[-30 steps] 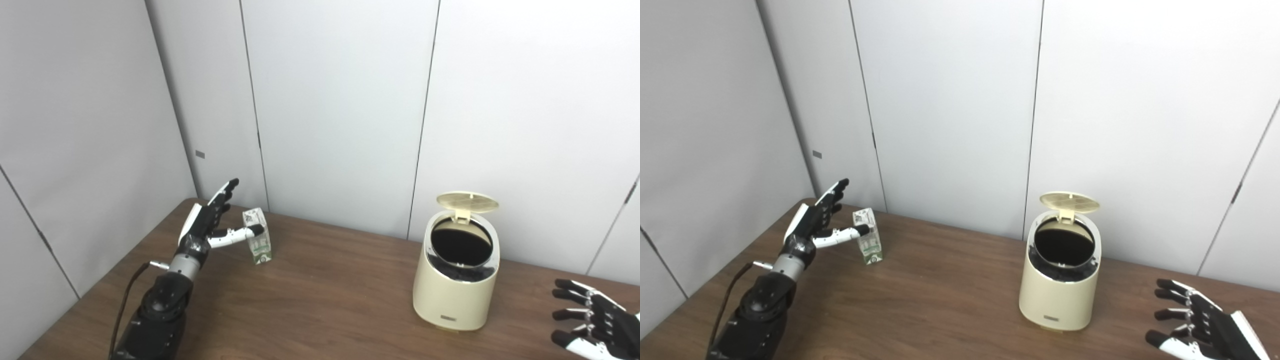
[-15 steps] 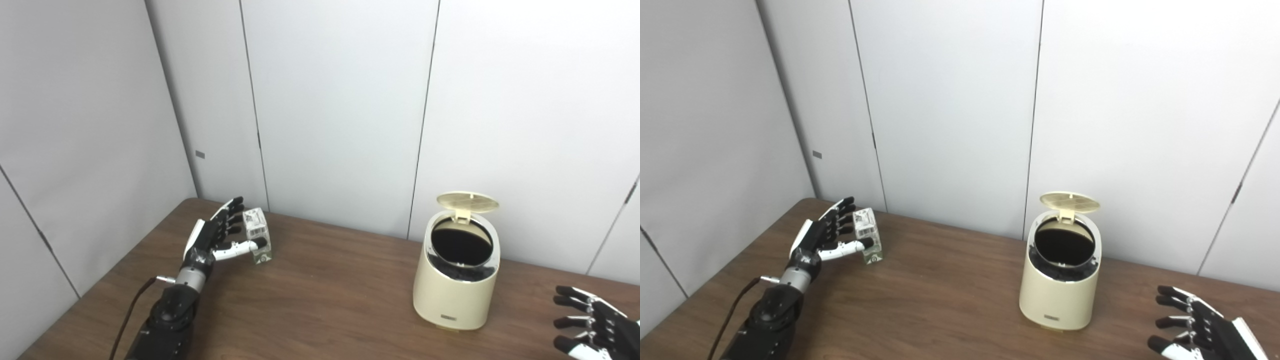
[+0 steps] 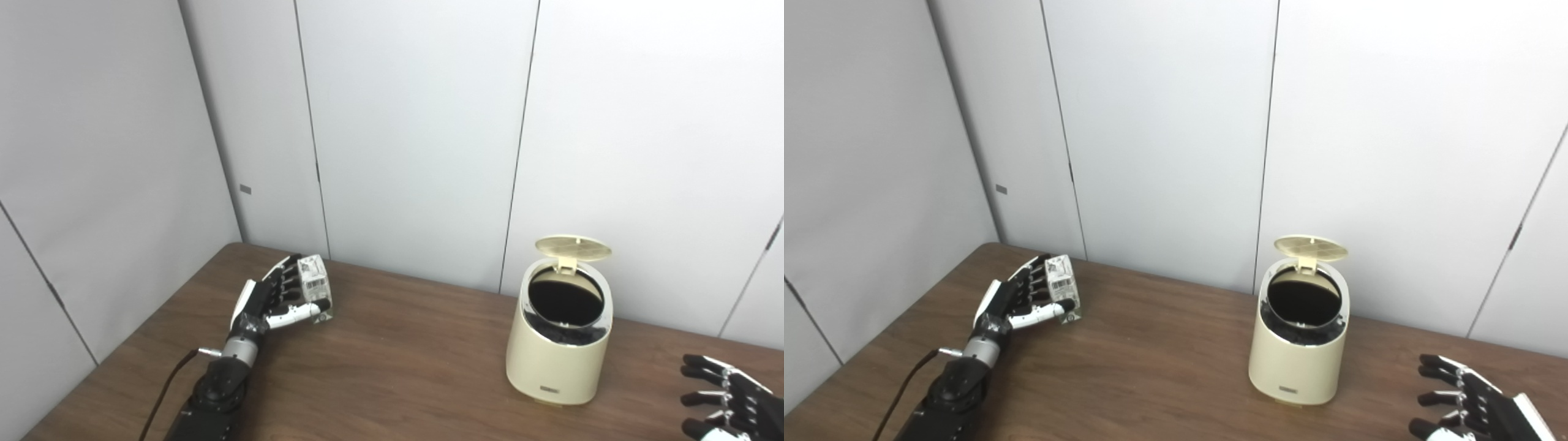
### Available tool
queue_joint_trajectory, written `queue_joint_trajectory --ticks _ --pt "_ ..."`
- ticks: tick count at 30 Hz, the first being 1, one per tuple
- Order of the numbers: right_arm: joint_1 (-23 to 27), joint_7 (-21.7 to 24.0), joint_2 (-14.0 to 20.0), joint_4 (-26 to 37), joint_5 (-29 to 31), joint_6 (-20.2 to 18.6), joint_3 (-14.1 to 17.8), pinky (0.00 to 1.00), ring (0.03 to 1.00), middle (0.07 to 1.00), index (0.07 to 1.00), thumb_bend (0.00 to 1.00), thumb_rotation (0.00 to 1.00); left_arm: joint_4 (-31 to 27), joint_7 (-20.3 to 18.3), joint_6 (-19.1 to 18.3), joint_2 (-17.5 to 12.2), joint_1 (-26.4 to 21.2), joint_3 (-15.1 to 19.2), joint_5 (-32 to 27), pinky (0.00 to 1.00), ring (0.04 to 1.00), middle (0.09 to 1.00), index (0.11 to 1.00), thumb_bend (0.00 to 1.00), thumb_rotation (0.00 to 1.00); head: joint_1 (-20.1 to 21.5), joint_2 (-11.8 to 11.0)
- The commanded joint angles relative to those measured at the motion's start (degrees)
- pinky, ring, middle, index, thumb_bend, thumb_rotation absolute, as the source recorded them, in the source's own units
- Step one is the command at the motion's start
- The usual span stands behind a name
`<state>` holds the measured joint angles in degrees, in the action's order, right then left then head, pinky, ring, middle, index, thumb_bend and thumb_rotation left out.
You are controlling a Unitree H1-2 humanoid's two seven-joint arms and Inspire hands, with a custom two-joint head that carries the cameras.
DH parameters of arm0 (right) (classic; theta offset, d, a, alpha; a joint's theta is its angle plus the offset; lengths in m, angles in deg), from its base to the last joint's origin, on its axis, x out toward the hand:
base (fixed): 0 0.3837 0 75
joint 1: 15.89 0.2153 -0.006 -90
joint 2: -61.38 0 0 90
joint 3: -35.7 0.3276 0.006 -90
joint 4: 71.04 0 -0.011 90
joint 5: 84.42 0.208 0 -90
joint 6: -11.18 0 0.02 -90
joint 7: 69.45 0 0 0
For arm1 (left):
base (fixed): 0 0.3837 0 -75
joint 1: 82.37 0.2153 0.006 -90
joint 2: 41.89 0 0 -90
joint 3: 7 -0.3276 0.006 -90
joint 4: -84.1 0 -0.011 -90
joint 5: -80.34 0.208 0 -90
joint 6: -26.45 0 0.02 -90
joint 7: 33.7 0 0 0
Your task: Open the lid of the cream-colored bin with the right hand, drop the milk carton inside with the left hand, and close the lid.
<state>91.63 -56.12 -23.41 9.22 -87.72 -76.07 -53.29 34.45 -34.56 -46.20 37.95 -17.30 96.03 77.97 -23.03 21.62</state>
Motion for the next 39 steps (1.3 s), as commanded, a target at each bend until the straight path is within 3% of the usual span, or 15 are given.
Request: queue_joint_trajectory --ticks 1,6,9,11,13,14,15,17,23,27,34,39 --pt "1.4 -0.3 0.9 2.1 0.7 0.9 0.7 0.39 0.644 0.791 0.787 1.0 0.49 -0.3 0.6 2.6 -1.0 -2.6 -0.1 0.1 0.78 0.828 0.865 0.935 0.91 0.24 0.1 0.0" --pt "1.1 -0.7 0.9 2.2 0.3 0.7 0.7 0.39 0.639 0.788 0.786 1.0 0.5 0.9 2.0 3.2 -0.8 -2.9 -0.3 0.8 0.76 0.814 0.845 0.899 0.9 0.22 0.1 0.1" --pt "1.0 -0.6 0.9 2.2 0.3 0.7 0.7 0.39 0.64 0.788 0.784 1.0 0.5 1.8 6.4 3.4 -1.0 -3.3 -1.6 5.1 0.63 0.683 0.721 0.776 0.88 0.24 0.2 0.2" --pt "0.9 -0.7 0.8 2.1 0.1 1.0 0.7 0.39 0.643 0.792 0.786 1.0 0.49 2.5 8.8 3.9 -1.1 -3.7 -2.4 7.1 0.49 0.545 0.589 0.649 0.82 0.16 0.3 0.3" --pt "0.8 -0.6 0.7 1.9 0.3 1.5 0.6 0.4 0.656 0.803 0.795 1.0 0.48 3.6 10.5 4.4 -0.9 -4.2 -3.1 8.3 0.43 0.489 0.536 0.587 0.78 0.12 0.3 0.3" --pt "0.8 -0.5 0.7 1.9 0.3 1.6 0.6 0.4 0.665 0.809 0.8 1.0 0.48 3.9 11.0 4.5 -0.8 -4.4 -3.3 8.6 0.4 0.469 0.517 0.529 0.63 0.09 0.3 0.3" --pt "0.8 -0.6 0.7 1.9 0.3 1.5 0.6 0.41 0.668 0.812 0.802 1.0 0.48 4.0 11.6 4.4 -0.6 -4.5 -3.4 8.8 0.39 0.463 0.51 0.51 0.57 0.07 0.3 0.3" --pt "0.6 -0.8 0.6 2.0 0.1 1.2 0.6 0.41 0.67 0.813 0.803 1.0 0.47 3.8 12.7 3.9 -0.1 -4.6 -3.6 9.1 0.37 0.442 0.487 0.492 0.53 0.06 0.3 0.4" --pt "0.2 -0.9 0.8 3.0 -0.4 0.4 0.7 0.41 0.676 0.818 0.809 1.0 0.47 4.2 14.3 4.7 0.8 -5.2 -3.8 9.2 0.31 0.373 0.442 0.496 0.52 0.0 0.3 0.6" --pt "0.3 -0.7 0.7 2.8 -0.2 0.3 0.8 0.41 0.68 0.826 0.809 1.0 0.47 3.5 15.7 3.6 0.9 -5.2 -4.3 10.1 0.36 0.429 0.479 0.484 0.52 0.0 0.3 0.5" --pt "0.2 -0.9 0.4 2.5 -0.2 0.4 0.7 0.42 0.692 0.831 0.81 1.0 0.45 0.5 14.4 4.3 1.6 -4.2 -4.0 8.5 0.36 0.42 0.477 0.485 0.52 0.0 1.0 0.8" --pt "0.6 -1.1 0.3 1.7 -0.6 0.6 0.6 0.43 0.699 0.836 0.814 1.0 0.46 -6.1 12.5 3.4 2.9 -3.0 -4.0 7.5 0.38 0.438 0.486 0.481 0.52 0.0 1.5 0.8"
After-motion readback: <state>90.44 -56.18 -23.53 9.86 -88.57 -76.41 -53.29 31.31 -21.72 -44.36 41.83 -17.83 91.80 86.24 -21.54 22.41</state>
